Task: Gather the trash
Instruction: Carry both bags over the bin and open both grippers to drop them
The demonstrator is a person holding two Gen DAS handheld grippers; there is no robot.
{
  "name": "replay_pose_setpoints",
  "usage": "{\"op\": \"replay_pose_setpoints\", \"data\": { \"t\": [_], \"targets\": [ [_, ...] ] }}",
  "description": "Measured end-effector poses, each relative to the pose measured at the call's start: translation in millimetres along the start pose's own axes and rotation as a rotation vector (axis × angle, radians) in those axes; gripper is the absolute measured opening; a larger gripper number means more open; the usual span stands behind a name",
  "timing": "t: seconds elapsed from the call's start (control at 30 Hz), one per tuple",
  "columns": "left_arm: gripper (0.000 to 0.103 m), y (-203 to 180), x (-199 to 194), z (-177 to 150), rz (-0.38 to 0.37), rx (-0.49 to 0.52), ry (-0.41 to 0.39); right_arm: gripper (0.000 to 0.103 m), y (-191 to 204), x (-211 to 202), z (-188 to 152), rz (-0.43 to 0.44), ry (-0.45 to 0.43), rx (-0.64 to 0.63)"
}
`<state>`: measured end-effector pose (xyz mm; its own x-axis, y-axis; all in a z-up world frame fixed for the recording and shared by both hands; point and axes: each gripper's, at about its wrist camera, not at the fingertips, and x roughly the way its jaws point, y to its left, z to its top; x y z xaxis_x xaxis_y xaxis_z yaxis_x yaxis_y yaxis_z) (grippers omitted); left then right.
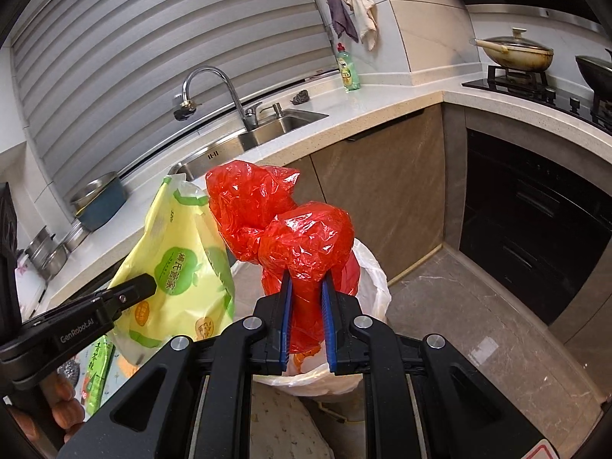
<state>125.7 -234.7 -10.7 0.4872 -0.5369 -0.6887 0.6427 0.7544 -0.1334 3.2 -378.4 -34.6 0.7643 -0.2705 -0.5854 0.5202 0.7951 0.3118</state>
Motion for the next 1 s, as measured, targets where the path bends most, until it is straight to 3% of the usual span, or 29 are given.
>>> {"op": "replay_pose_setpoints", "data": {
  "t": [0.03,0.07,0.1,0.2,0.7,1.0],
  "targets": [
    [0.033,1,2,2,0.002,-0.015,-0.005,0.013,-1,2,0,0.0,0.003,0.002],
    [0.049,2,2,3,0.003,-0.03,-0.017,0.013,-1,4,0,0.0,0.006,0.004],
    [0.054,5,1,5,0.0,-0.05,-0.034,0.013,-1,7,1,0.0,0.007,0.005],
    [0.055,7,4,10,-0.006,-0.064,-0.033,0.013,0,12,0,0.003,0.011,0.006],
    [0.055,30,-2,0,0.105,-0.043,-0.046,0.015,16,40,-1,0.034,0.046,-0.022],
    [0.059,60,-15,-11,0.163,-0.091,-0.058,0.032,39,45,-2,0.047,0.038,-0.053]
  ]
}}
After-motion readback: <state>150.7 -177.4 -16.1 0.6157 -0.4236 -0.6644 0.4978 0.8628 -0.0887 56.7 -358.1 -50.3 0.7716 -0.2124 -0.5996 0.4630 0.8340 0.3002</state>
